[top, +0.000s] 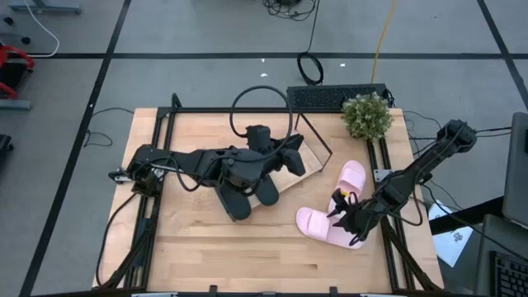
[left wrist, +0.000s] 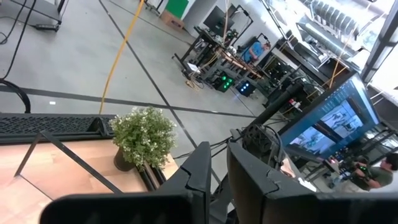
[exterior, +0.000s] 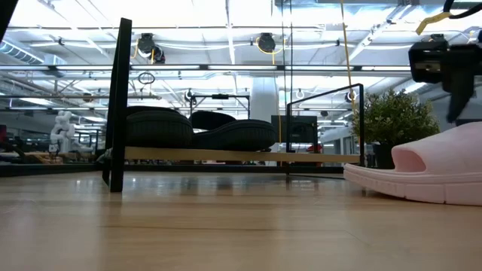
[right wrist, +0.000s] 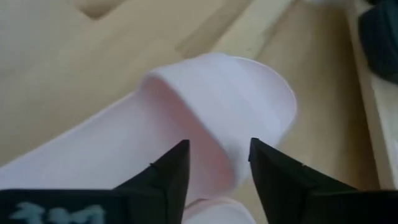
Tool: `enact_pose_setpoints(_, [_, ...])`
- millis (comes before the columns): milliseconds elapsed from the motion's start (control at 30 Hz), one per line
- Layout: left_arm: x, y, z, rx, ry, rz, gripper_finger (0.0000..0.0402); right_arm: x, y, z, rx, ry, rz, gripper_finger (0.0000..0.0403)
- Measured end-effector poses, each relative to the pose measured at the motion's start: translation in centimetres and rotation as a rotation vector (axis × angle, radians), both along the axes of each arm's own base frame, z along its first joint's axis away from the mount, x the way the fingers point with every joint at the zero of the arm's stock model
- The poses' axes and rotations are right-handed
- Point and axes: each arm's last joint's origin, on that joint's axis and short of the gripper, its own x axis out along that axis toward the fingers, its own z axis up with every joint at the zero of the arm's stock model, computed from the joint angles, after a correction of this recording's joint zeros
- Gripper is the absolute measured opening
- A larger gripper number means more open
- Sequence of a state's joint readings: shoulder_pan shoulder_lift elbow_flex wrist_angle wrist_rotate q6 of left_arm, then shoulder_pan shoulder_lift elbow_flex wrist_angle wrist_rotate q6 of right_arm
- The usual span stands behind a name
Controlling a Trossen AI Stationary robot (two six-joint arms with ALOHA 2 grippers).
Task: Pick and place slides into the shelf
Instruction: Put the bottom pink slipper on the shelf
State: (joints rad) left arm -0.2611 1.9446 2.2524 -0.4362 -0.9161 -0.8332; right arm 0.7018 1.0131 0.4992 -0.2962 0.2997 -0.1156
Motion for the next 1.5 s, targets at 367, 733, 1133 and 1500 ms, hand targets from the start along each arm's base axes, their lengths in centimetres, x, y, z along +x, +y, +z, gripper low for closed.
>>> enact_pose_setpoints(367, [0.0, 0.1, 0.0, 0.008, 0.006, 0.001, 0.0047, 1.7, 0.5, -2.0, -0.051, 0.027, -0.055, 0.0160])
enact_pose_setpoints(733, [0.0, 0.1, 0.0, 0.008, 0.006, 0.000, 0.0047, 1.9, 0.4, -2.0, -0.054, 0.013, -0.080, 0.0012])
enact_pose_setpoints(1133, [0.0, 0.1, 0.0, 0.015, 0.012, -0.001, 0.0047, 1.7, 0.3, 0.6, 0.022, -0.064, -0.106, 0.0006])
enact_pose_setpoints(1500, [0.0, 0.1, 0.0, 0.014, 0.011, -0.001, 0.0047, 3.9, -0.5, 8.2, -0.149, -0.403, -0.393, 0.0002])
